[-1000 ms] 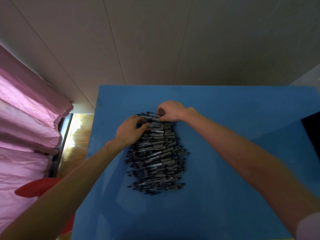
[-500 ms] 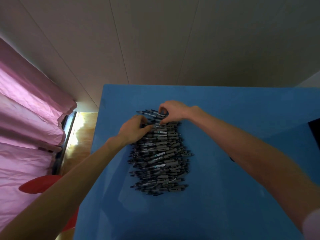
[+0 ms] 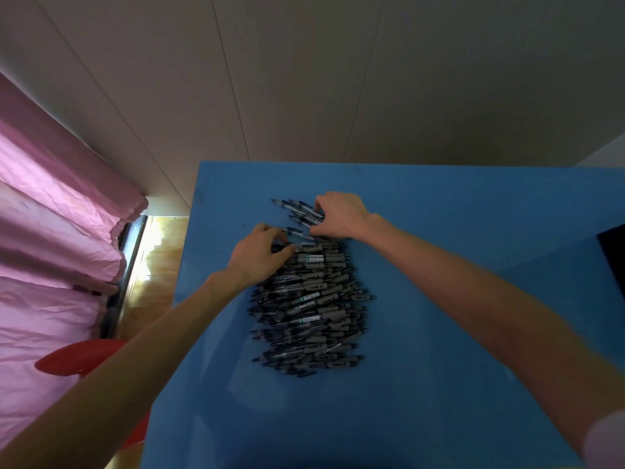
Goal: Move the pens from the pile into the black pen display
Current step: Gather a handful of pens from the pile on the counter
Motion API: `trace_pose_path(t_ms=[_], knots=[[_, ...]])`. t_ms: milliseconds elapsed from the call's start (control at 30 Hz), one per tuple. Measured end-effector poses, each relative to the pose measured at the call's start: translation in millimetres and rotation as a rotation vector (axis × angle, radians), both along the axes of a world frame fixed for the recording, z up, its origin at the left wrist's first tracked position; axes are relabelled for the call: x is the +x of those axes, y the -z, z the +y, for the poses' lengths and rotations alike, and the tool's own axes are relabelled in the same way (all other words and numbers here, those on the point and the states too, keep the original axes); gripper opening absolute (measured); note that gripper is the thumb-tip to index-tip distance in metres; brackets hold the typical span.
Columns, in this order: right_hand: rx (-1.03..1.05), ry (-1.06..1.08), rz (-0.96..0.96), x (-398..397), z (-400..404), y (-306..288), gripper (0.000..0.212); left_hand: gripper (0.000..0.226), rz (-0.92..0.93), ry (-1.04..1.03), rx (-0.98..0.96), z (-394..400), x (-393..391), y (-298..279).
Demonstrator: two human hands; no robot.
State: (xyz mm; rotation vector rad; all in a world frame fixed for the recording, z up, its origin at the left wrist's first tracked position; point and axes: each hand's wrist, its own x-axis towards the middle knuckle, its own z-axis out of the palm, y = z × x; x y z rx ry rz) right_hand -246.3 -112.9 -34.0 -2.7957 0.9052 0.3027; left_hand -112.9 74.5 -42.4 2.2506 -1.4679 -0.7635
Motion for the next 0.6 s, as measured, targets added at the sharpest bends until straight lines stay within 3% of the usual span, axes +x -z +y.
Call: trace_pose_path(t_ms=[133,300,433,600], knots=[[0.027,0.032,-0.01,-0.5,1.2,3.3,0.054,0.033,-0.018,0.042,0.037,-3.5,4.7,-1.0],[0.038,0.135,0.056,-1.2,-6.0,-3.6,0.038,0.032,0.021,0.055,0.089,-8.2,9.9,-3.2],[0.116,0.23,0.124,-10.3,-19.5,-8.5,0.05,0.054,0.029,0.023,0.177,-27.4,12.9,-16.0],[0.287,0.326,0.047,-21.0,-30.1,-5.0,0.062,0.053,-0.075,0.047,0.279,-56.4,10.9,-22.3]])
